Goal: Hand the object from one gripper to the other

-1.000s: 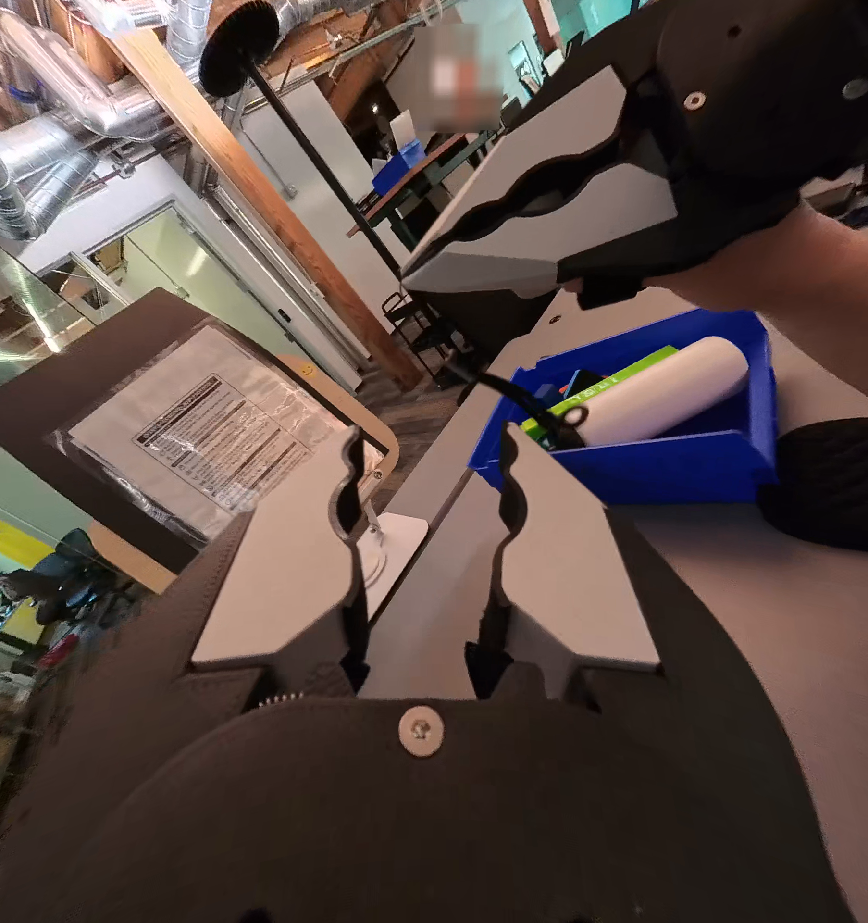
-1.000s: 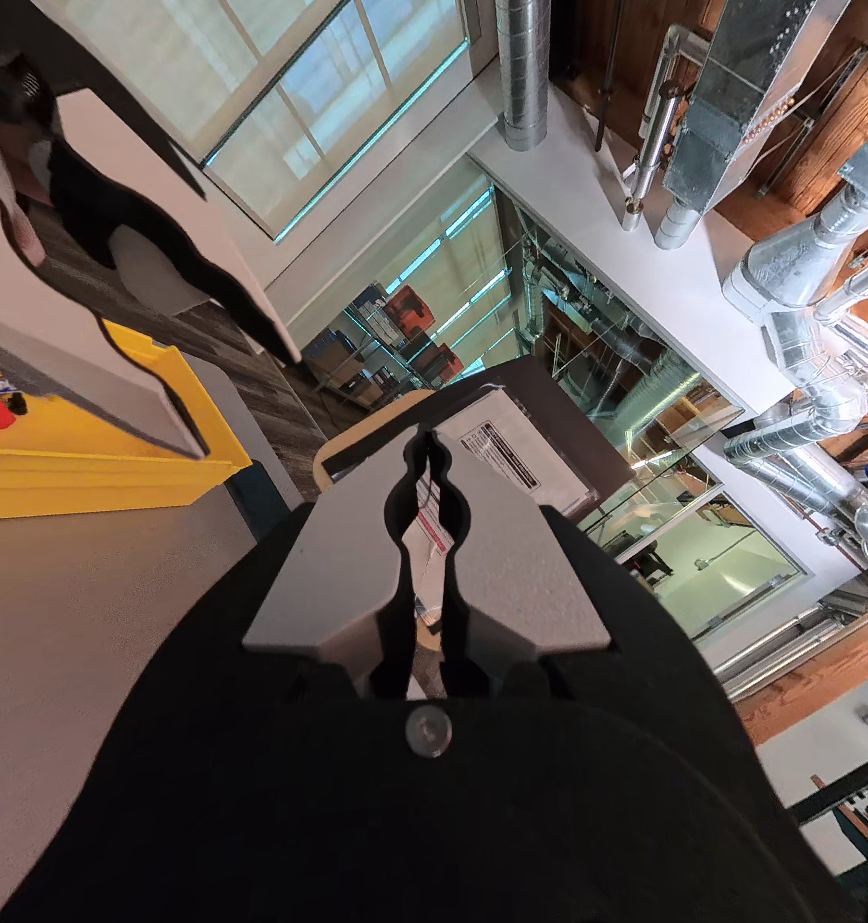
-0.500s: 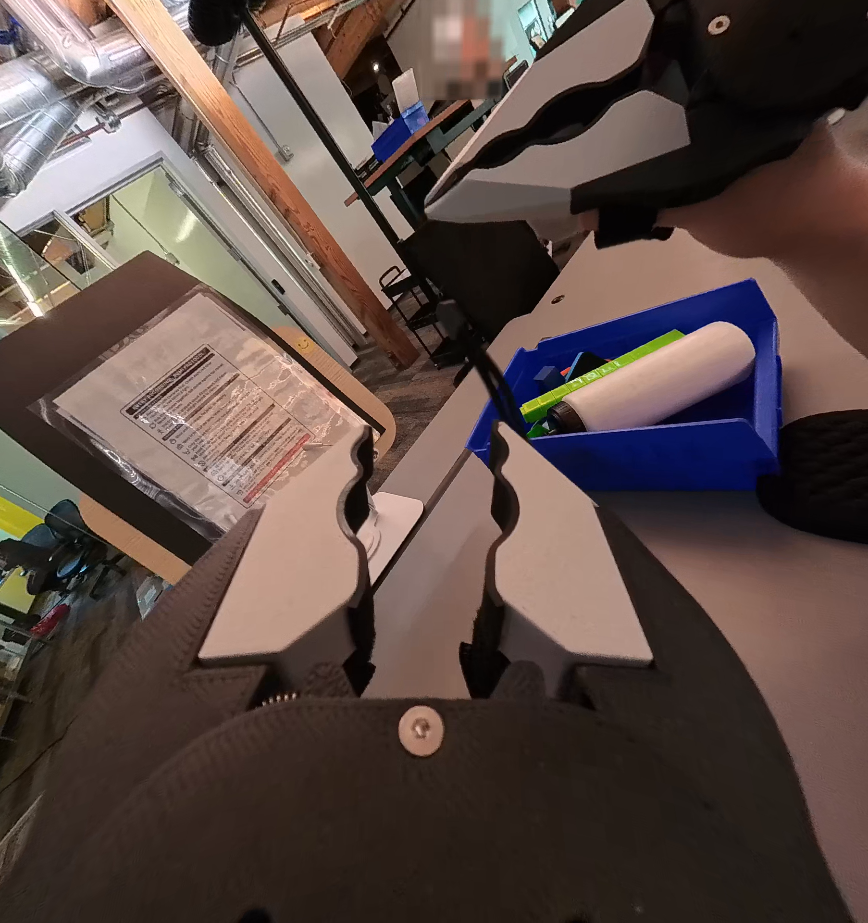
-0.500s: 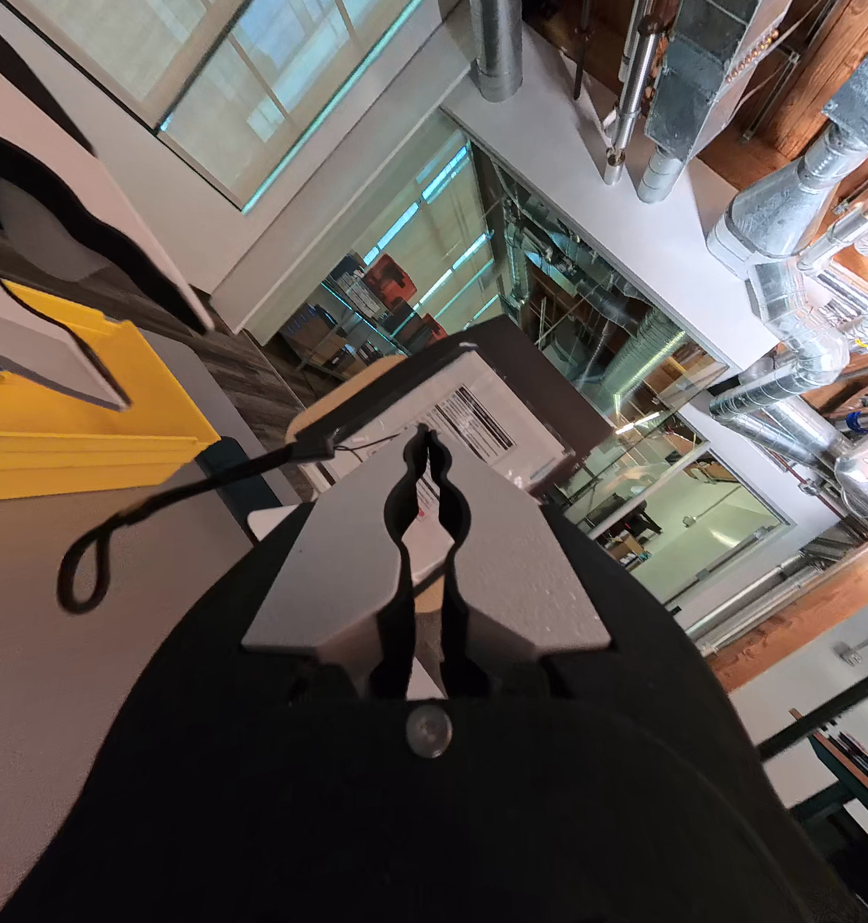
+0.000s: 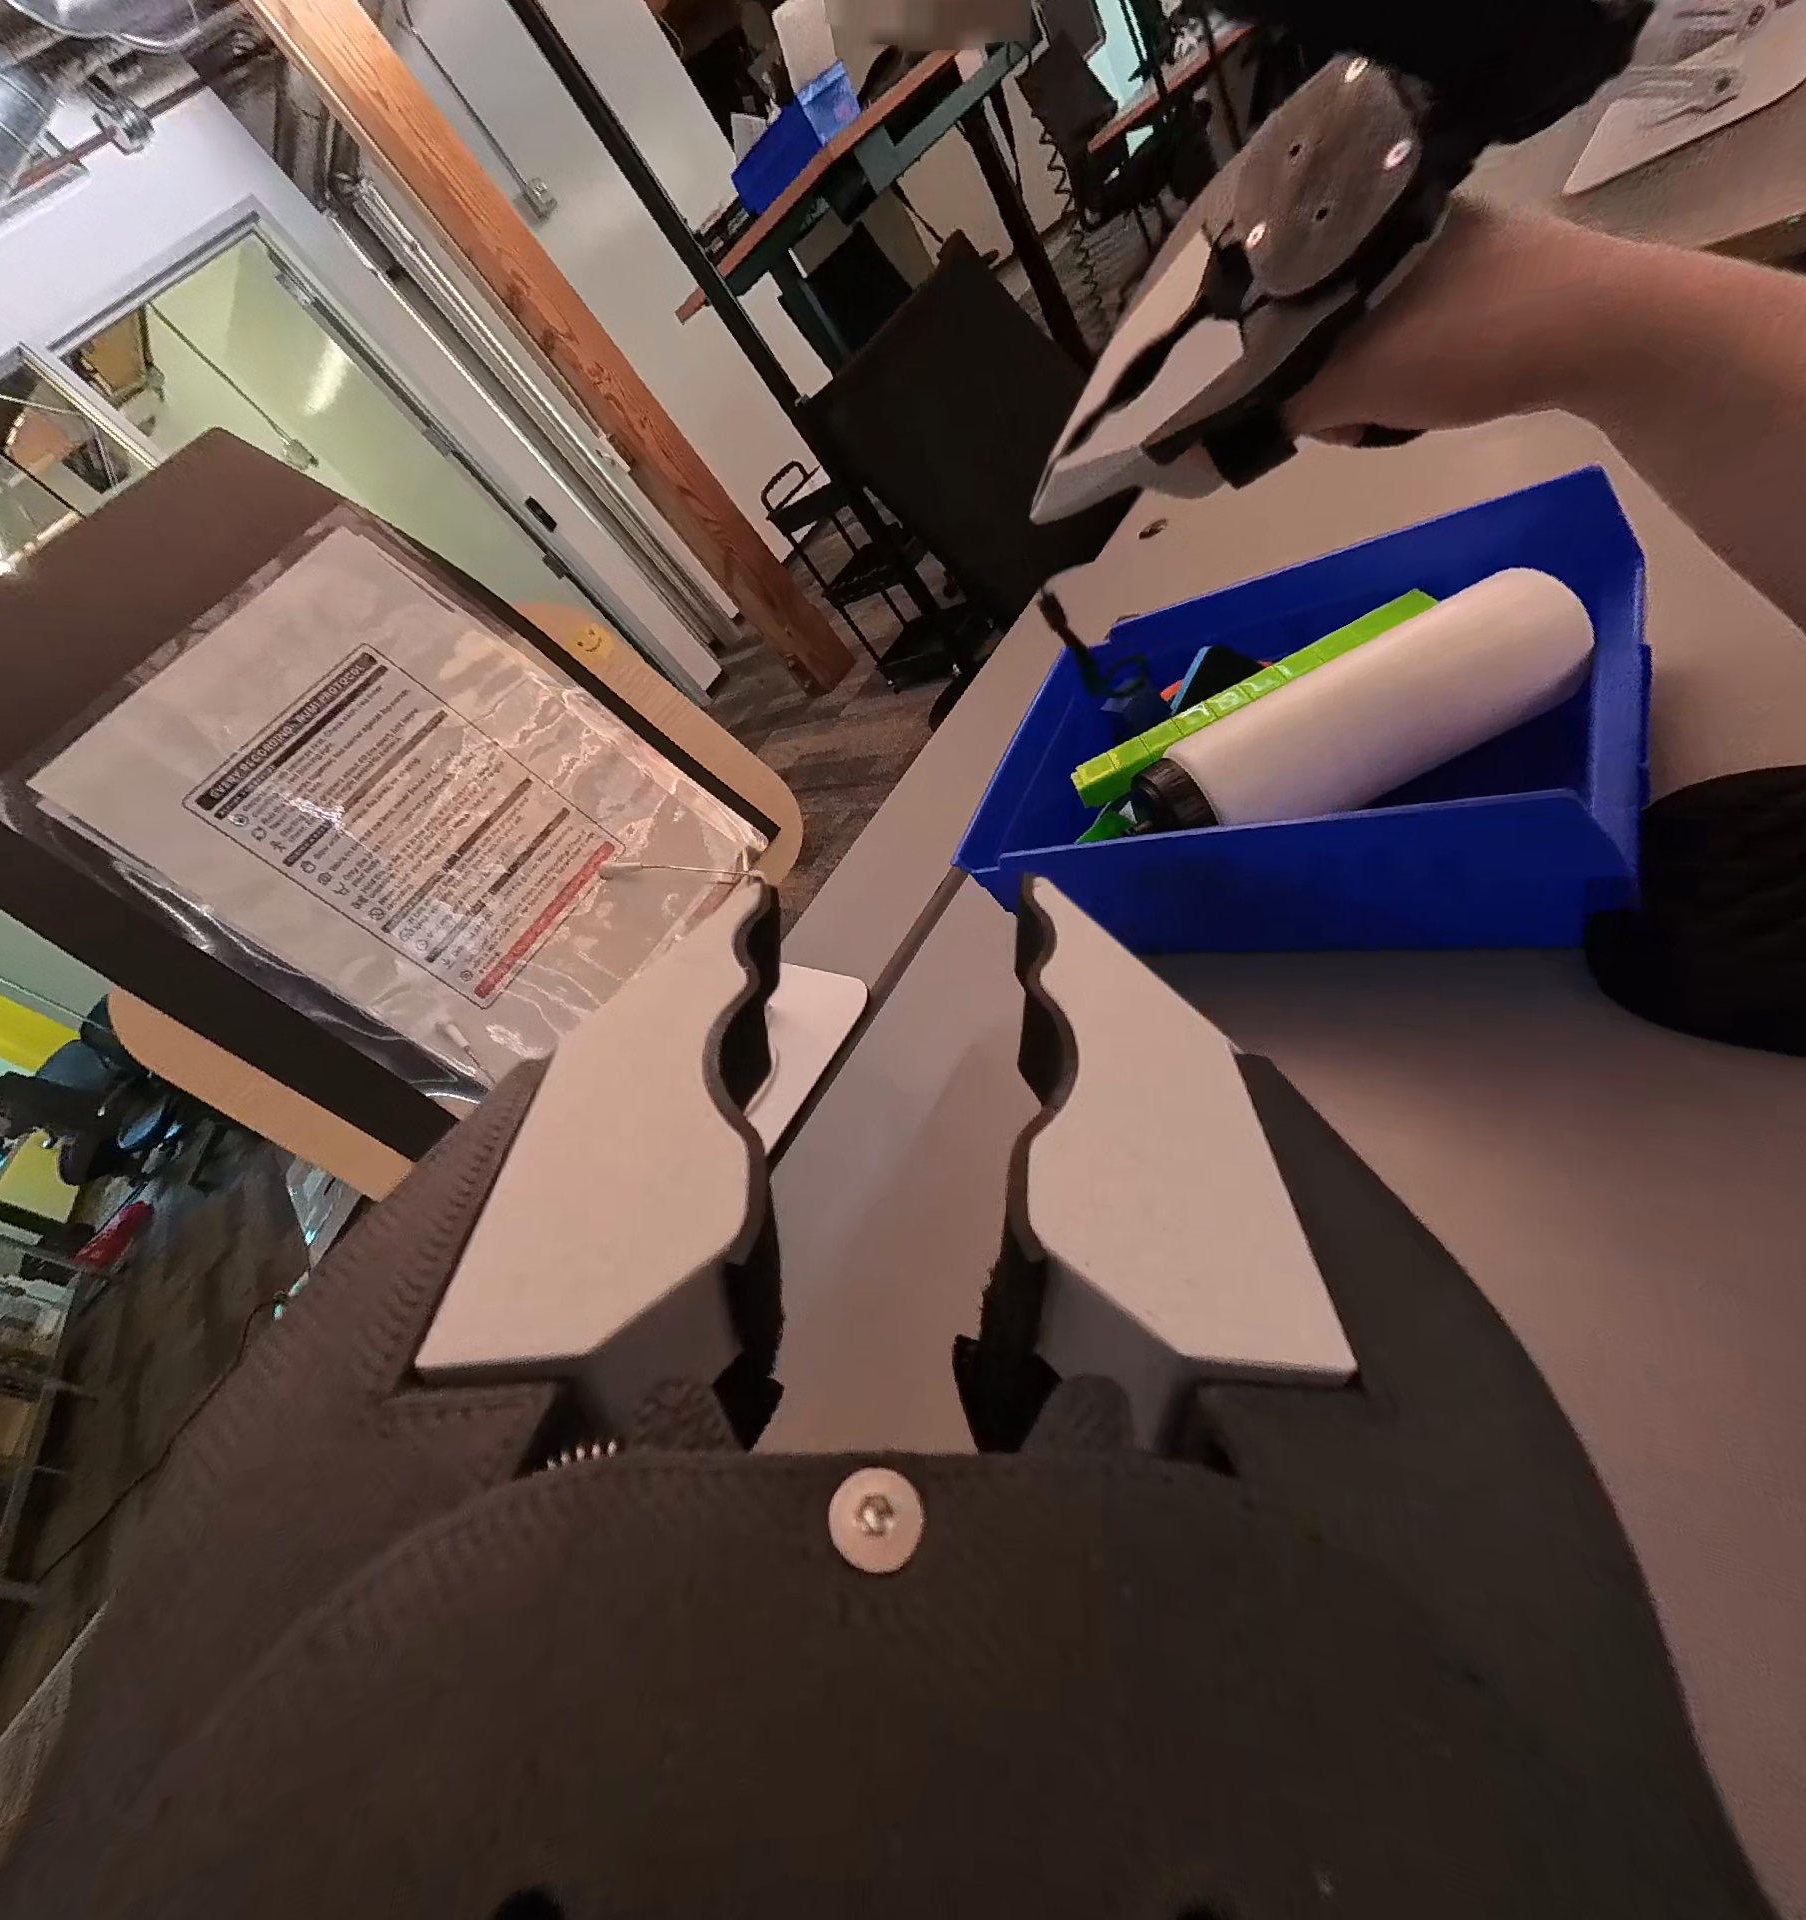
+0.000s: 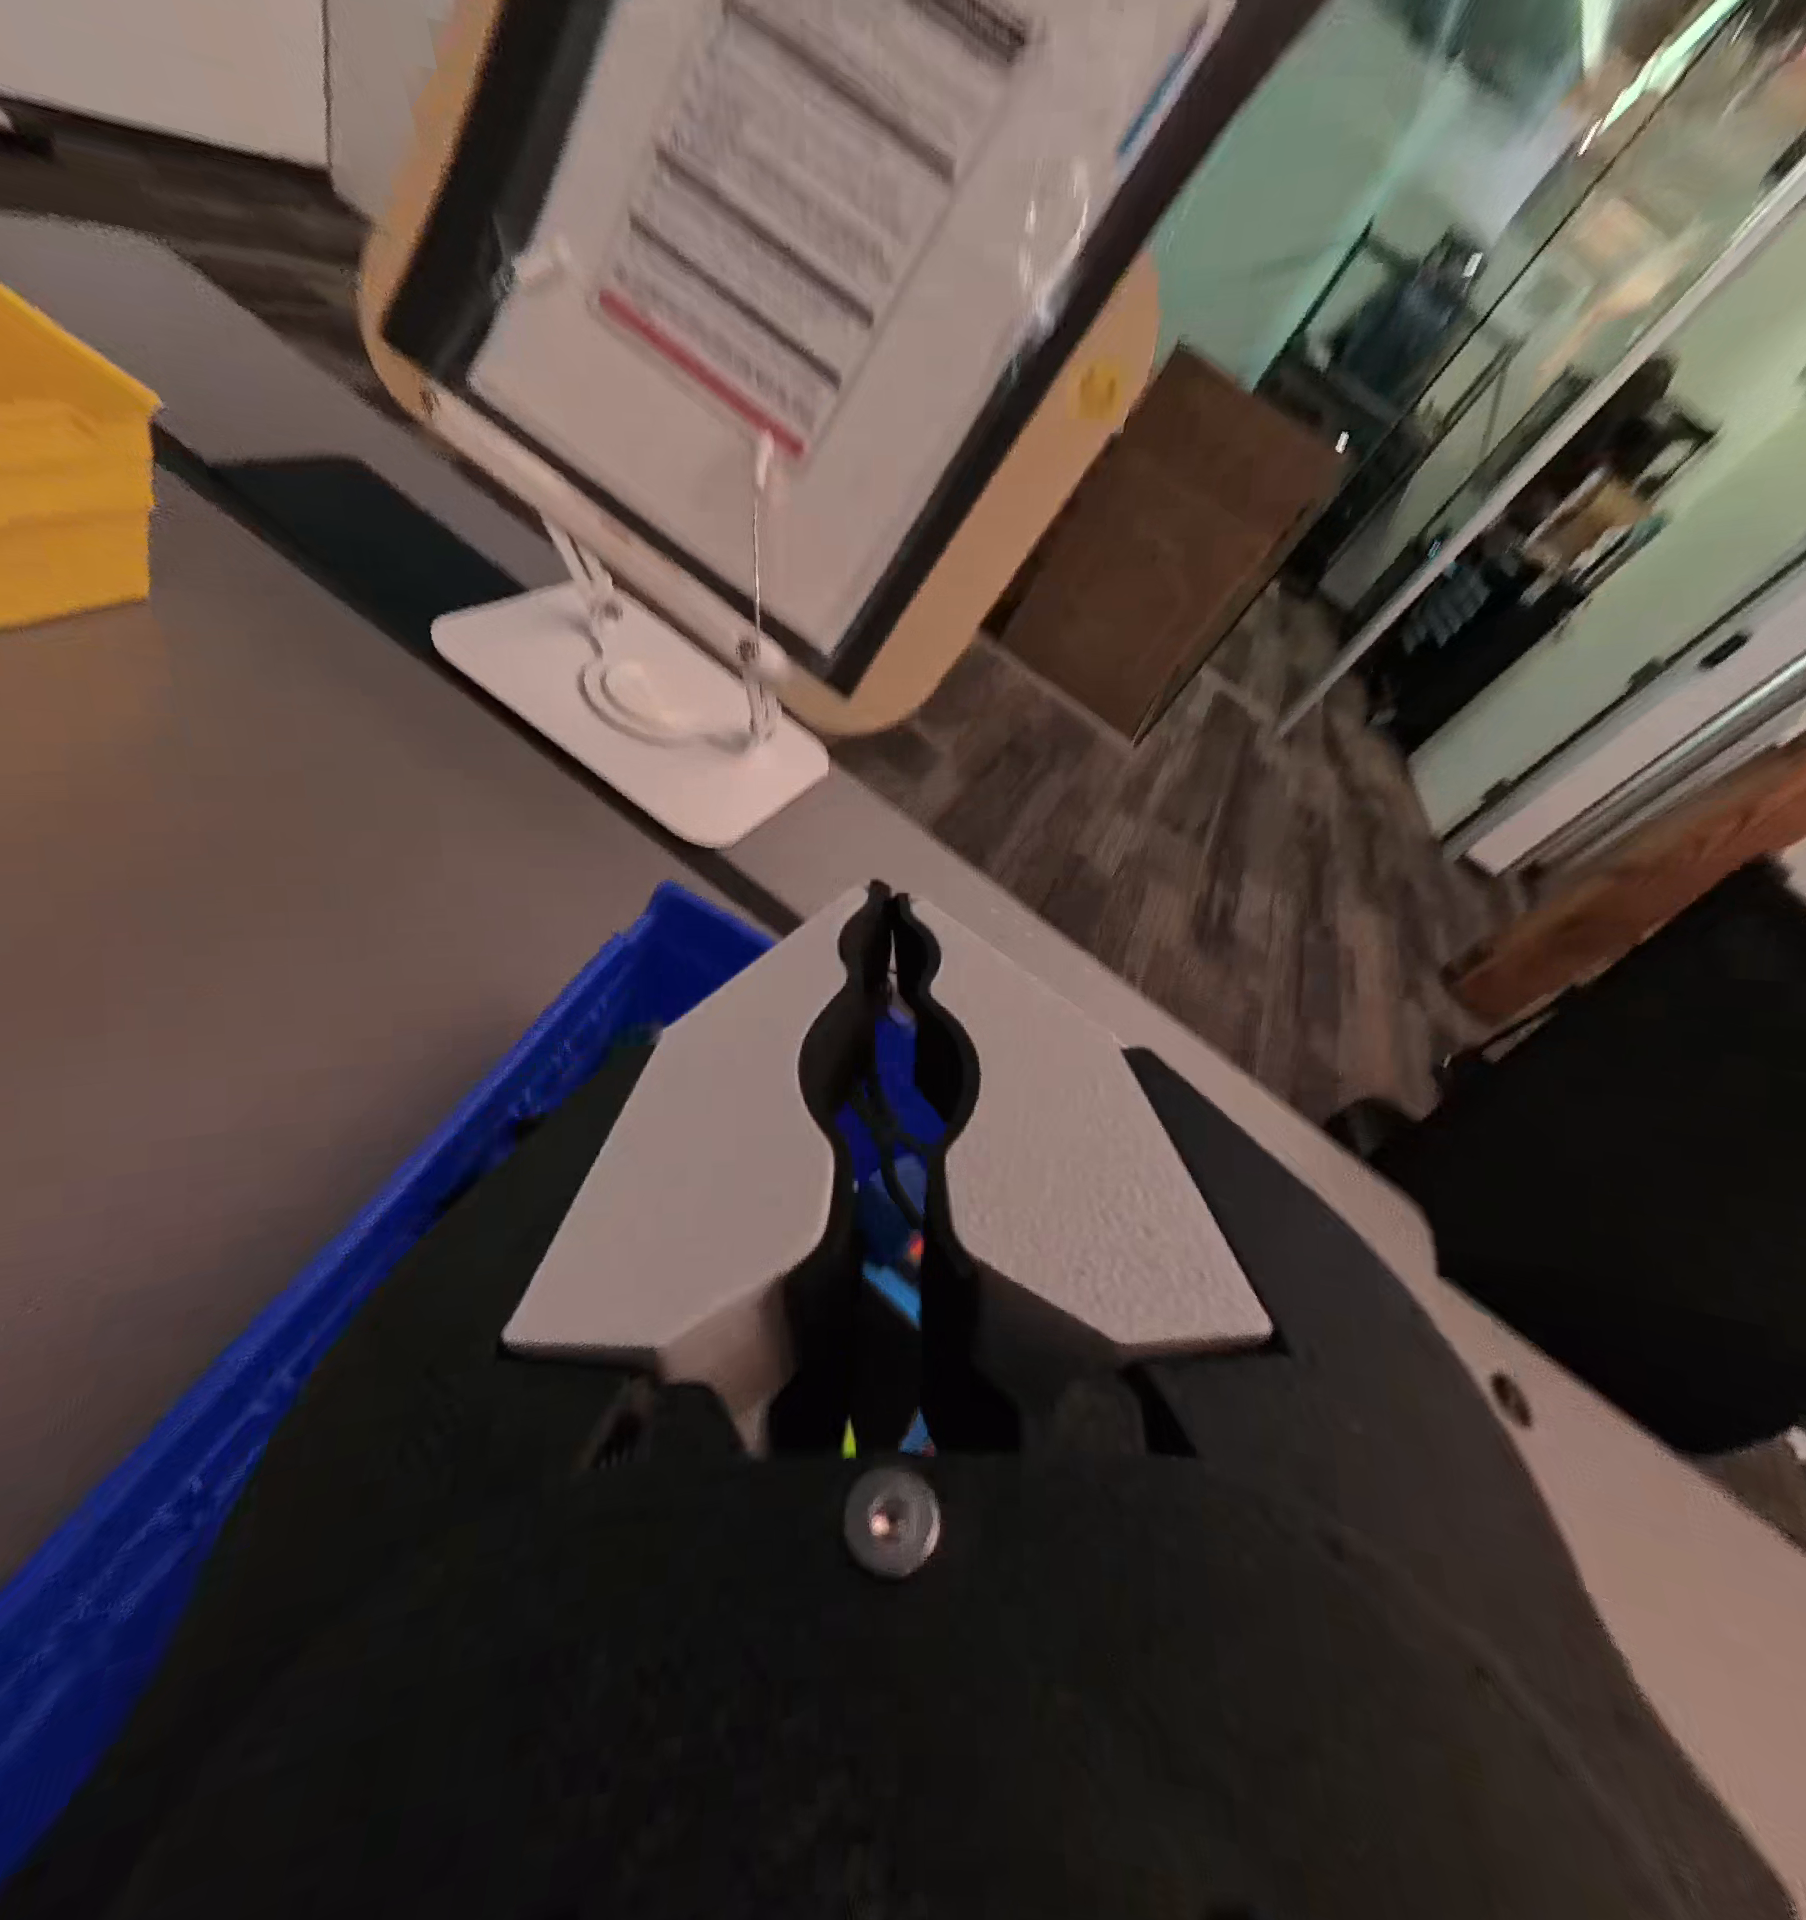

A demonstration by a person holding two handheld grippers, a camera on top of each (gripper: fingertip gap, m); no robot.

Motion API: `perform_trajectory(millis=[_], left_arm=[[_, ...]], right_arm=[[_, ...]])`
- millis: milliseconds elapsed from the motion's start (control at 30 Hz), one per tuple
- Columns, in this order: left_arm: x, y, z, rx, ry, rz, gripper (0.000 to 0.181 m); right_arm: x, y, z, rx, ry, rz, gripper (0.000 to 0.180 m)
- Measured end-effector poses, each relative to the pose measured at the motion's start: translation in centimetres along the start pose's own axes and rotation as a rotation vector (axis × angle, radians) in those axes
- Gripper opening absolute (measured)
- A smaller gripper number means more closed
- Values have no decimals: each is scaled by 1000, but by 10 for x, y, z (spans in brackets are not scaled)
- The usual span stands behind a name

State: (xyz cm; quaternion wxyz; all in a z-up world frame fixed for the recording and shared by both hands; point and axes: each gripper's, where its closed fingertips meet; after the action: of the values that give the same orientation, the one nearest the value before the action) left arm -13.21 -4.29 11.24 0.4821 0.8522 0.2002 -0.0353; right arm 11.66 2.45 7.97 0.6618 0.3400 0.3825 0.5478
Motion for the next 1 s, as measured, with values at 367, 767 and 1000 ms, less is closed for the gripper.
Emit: perform_trajectory(millis=[367,767,1000], left_arm=[[-24,-26,-25,-112,9,-82,46],[-92,-191,-52,-519,1,-691,32],[-111,-282,-26,-866,-125,-997,31]], right_arm=[[22,-132,-13,48,147,-503,25],[-64,-113,-12,12,234,-624,28],[-80,-96,-29,-63,258,-641,28]])
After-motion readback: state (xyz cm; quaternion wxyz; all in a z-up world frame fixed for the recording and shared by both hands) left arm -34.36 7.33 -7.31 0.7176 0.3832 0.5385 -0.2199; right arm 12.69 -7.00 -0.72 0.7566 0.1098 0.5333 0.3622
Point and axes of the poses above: each gripper's, where its closed fingertips meet, x out along the fingers, y out of its top, z = x × y across the jaws, and after that the axes turned 11 degrees about -y, right-handed
